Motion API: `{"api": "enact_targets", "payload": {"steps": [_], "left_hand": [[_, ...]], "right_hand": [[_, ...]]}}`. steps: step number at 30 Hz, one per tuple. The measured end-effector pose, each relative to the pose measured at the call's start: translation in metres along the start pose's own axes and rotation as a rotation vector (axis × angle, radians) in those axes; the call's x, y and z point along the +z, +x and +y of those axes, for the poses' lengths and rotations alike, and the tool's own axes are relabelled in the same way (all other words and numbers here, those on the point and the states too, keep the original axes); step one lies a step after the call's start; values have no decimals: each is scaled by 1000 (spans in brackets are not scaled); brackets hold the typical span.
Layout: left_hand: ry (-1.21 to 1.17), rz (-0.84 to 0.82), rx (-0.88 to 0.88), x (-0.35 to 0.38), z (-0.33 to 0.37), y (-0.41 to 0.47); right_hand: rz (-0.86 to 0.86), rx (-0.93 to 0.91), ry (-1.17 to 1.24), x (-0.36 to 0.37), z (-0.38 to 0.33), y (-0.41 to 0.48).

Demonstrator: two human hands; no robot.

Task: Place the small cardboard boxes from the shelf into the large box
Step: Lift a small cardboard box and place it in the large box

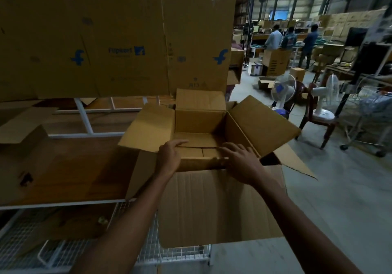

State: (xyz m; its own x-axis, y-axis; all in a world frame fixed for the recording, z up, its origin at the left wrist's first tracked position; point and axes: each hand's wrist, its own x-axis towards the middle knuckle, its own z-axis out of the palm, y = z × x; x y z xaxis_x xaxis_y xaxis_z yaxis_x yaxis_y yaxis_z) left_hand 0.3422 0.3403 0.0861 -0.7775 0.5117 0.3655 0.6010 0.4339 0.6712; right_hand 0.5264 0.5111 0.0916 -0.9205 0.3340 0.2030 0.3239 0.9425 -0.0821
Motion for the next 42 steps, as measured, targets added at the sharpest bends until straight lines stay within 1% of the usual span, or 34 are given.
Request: {"api": "enact_targets", "payload": {"steps": [4,8,12,16,18,20,23,28,31,36,42], "left_hand": [[96,-112,-30,8,-6,-16],[243,-162,-85,10,-4,-23],[393,-198,-47,11,-6,-30],[573,-161,27,6,1,-33],[570,-98,78,5,4,-33],[515,-47,148,8,1,-31],[495,-46,217,12,-9,-31],[490,16,228,-1,-19,-30],[473,45,202,-19,-33,-25],[455,81,208,-65,-68,-17],[394,143,185,-150,-136,-13]], "right_hand": [[-55,36,96,29,-5,-5],[-15,54,126,39,-13,0],[42,95,104,44,-20,4],[50,112,84,45,-24,10],[62,121,80,46,-27,13],[83,130,73,47,-30,16],[110,131,73,46,-37,22],[180,107,104,39,-56,38],[224,84,102,32,-78,51],[234,20,110,24,-138,79],[260,-98,173,21,-258,119]]}}
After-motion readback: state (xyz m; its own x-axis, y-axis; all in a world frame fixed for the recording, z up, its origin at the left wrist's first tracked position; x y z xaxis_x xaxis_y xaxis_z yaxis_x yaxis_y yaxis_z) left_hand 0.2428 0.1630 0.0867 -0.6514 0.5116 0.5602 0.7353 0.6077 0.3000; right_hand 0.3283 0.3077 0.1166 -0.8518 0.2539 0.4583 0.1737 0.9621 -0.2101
